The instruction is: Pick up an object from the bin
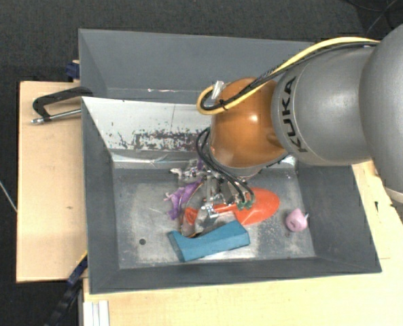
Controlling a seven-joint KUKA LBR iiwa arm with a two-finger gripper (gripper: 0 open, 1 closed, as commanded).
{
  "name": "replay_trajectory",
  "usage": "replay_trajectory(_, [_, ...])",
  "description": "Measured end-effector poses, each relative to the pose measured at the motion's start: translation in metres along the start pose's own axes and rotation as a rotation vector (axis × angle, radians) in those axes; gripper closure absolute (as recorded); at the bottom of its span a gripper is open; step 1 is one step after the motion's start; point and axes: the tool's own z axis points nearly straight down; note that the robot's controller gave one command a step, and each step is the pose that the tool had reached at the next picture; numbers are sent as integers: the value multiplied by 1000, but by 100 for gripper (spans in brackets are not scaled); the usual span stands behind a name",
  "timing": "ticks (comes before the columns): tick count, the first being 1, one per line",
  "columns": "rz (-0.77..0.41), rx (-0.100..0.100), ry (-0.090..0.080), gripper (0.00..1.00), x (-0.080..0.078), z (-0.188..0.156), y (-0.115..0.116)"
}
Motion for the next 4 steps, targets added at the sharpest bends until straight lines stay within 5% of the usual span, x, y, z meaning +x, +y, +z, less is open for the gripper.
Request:
replay_trajectory(1, [-43, -2, -14, 0, 1, 22, -17])
replay_trajectory(2, [-152, 0, 2, 100, 34, 35, -24])
replay_trajectory(3, [-152, 0, 2, 100, 34, 35, -24])
replay_trajectory(4, [-140, 0, 5, 100, 44, -107, -26])
